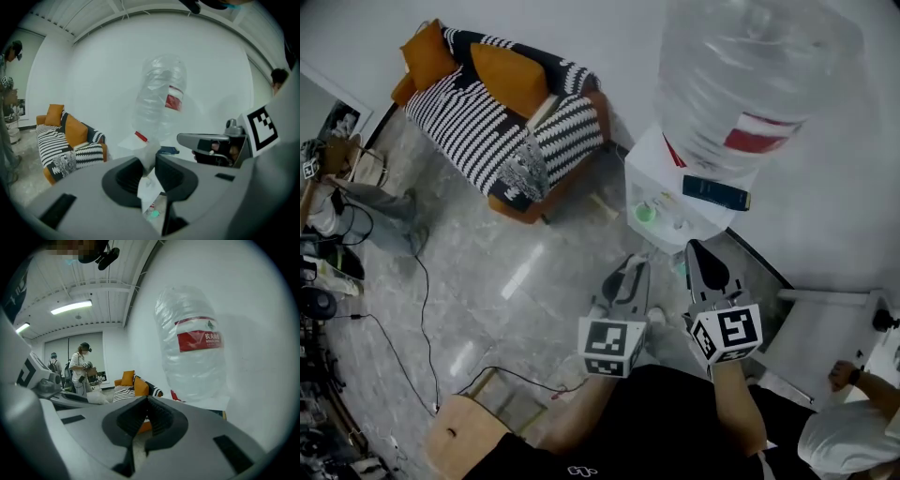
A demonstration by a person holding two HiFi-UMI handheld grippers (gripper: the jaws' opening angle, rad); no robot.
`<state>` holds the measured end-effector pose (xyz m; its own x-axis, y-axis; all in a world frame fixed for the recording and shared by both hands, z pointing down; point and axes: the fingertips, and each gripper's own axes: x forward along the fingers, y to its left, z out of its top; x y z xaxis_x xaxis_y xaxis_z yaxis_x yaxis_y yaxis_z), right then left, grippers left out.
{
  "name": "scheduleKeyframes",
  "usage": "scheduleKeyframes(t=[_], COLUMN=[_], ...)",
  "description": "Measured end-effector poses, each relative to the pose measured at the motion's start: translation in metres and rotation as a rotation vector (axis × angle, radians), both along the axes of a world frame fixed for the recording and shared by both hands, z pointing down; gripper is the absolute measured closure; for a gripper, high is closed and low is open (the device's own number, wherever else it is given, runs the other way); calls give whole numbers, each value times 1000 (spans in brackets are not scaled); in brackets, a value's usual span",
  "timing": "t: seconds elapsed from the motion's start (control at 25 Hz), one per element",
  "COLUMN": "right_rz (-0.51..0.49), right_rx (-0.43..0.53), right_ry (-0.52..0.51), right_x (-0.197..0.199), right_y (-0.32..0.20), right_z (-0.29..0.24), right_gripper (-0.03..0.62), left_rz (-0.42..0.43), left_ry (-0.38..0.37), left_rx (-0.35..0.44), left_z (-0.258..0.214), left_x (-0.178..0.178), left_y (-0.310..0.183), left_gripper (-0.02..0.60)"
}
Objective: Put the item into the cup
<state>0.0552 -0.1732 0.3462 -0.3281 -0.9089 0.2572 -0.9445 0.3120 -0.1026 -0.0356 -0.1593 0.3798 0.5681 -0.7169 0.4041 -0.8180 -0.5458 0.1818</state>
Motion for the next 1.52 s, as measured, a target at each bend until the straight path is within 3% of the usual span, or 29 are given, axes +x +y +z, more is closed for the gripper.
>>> scheduleKeyframes(t=[0.32,0.88,1.16,1.52], right_rz=[-24,7,2,-28], right_rx=[-61,-163,-187,-230], right_ry=[-28,-82,-87,-100], right_x=[-14,-3,-7,-11], right_y=[-4,-23,-27,-8], right_z=[49,200,265,290], right_gripper=[583,583,583,583], left_rz=[9,-28,-30,18], left_ry=[-18,-35,-33,-37], left_rx=[-30,-111,-153,-156], left_z=[41,182,243,281], left_x=[-2,-13,-1,13], left_y=[-8,-35,-46,-50], left_gripper=[499,499,499,499])
